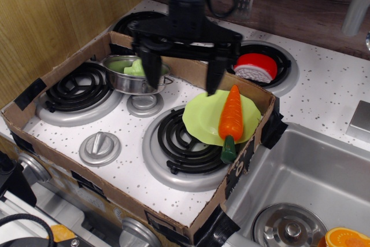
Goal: Take carrot off plate
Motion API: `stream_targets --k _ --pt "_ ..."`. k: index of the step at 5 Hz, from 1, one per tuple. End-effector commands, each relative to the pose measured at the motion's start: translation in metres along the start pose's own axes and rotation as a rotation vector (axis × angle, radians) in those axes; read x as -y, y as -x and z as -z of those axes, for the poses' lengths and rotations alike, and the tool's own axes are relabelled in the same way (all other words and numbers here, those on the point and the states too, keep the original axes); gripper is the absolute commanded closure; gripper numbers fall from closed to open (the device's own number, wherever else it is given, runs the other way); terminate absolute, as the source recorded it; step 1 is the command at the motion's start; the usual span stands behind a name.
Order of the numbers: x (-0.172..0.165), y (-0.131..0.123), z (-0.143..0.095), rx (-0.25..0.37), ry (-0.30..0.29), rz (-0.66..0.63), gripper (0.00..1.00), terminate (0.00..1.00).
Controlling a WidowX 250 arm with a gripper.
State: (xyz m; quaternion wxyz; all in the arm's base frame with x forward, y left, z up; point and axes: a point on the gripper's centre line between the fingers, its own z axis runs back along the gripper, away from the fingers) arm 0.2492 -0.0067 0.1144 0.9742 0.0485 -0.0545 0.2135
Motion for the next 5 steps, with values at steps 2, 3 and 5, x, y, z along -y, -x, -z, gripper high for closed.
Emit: stream_targets --k 2,3,5 --pt "0.042 -0.025 0.026 0.104 0.053 0.021 0.00 0.00" --pt "0.048 -0.031 0.038 0.118 0.067 0.012 0.00 0.00" --pt "0.049 -0.033 0.067 0.115 0.042 0.004 0.00 0.00"
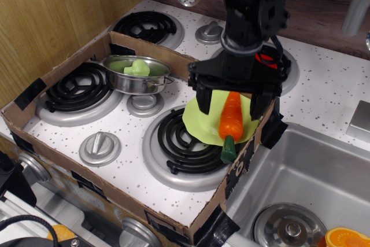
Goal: Take carrot off plate
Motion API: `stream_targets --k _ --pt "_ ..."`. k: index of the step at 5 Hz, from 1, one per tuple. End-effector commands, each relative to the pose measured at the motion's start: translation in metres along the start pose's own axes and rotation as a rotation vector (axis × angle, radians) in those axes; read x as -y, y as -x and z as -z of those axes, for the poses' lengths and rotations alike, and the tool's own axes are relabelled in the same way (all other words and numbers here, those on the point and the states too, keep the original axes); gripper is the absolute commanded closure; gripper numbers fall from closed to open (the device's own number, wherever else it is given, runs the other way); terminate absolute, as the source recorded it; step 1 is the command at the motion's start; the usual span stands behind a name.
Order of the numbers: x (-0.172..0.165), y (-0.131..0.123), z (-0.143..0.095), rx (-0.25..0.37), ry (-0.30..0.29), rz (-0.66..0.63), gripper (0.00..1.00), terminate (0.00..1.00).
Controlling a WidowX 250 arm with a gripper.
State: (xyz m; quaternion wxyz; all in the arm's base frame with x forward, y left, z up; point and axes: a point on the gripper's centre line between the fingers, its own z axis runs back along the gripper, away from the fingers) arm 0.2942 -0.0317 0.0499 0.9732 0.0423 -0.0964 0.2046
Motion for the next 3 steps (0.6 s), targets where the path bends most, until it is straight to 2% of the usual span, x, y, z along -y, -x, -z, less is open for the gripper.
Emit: stream_targets --k 1,2,3 --pt "-0.0016 -0.0073 0.0134 0.060 0.004 -0.007 0.00 0.00" --pt "-0.0080 -0.0038 0.0213 0.052 -0.003 -0.013 0.00 0.00" --pt "-0.0101 -0.0010 0.0213 0.066 -0.027 -0.021 1.00 0.00"
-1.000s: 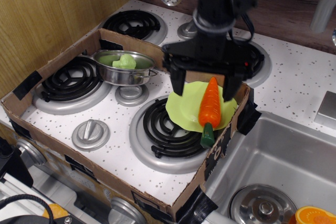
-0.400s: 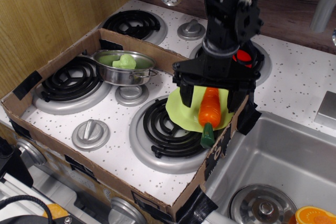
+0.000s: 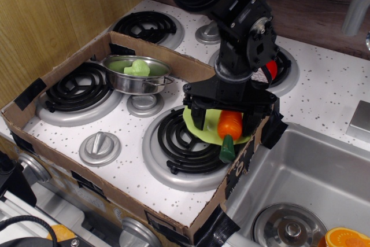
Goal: Take carrot off plate
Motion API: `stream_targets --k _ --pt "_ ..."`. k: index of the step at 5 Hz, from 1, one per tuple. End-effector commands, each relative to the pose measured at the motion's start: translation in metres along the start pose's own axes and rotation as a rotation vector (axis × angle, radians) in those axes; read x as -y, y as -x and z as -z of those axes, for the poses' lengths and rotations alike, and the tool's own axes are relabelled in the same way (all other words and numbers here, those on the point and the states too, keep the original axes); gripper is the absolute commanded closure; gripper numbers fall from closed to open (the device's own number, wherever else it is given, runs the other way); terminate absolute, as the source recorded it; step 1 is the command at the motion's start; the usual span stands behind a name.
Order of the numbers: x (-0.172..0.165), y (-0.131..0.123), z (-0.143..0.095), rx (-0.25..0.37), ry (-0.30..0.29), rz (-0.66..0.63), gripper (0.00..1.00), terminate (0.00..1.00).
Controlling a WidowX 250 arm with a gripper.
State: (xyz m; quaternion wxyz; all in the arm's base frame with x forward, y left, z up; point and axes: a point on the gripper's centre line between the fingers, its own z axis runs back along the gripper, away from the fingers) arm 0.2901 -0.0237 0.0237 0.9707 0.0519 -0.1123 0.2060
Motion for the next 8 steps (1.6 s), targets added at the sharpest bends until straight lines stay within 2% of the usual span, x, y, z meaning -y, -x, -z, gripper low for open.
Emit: stream_targets --k 1,3,4,5,6,7,8 --pt "-0.001 -0.008 -0.010 0.010 -0.020 -0.033 1.00 0.00" --pt "-0.010 -0.015 -0.061 0.004 0.006 -0.079 1.00 0.00" --pt "-0.037 -0.016 -0.086 0.049 -0.067 -0.130 1.00 0.00" --pt "-0.067 -0.007 -0.089 0.115 -0.136 -0.137 1.00 0.00" --pt "-0.099 0.007 -0.084 0.084 -0.188 -0.208 1.00 0.00" --pt "-0.128 0.013 -0.076 0.164 -0.266 -0.213 1.00 0.00" --pt "-0.153 0.011 -0.063 0.106 -0.272 -0.195 1.00 0.00"
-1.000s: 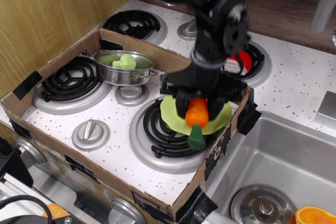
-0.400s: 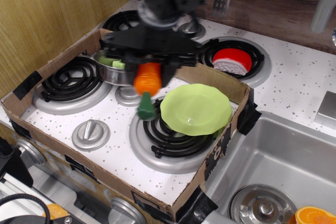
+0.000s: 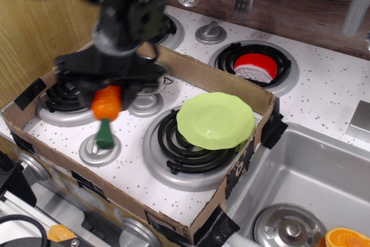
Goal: Take carrot off plate
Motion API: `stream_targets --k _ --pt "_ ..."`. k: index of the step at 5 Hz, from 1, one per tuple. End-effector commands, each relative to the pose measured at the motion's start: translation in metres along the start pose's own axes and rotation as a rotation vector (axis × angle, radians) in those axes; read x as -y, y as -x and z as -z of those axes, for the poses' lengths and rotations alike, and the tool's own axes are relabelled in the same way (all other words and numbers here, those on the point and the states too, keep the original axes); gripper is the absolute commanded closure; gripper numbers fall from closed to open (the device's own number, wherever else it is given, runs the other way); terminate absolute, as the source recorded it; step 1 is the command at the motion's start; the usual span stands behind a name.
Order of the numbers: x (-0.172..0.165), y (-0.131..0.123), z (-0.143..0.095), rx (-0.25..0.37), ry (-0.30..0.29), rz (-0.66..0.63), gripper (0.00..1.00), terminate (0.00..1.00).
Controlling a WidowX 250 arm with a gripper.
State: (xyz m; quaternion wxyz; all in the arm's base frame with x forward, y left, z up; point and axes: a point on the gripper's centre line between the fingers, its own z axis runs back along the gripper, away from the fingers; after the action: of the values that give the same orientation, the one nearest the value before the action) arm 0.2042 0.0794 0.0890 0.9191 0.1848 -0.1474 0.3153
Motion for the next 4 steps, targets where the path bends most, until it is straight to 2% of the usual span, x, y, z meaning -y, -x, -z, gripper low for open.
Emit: stream_targets --k 1,2,3,4 --pt "-0.034 -0.024 0.034 -0.015 0.012 0.091 1.00 0.00" --pt "-0.046 -0.034 0.062 -0.006 0.047 0.176 1.00 0.00" --pt "-0.051 -0.042 0.078 -0.030 0.062 0.245 1.00 0.00" --pt "-0.054 -0.057 0.089 0.050 0.060 0.314 1.00 0.00"
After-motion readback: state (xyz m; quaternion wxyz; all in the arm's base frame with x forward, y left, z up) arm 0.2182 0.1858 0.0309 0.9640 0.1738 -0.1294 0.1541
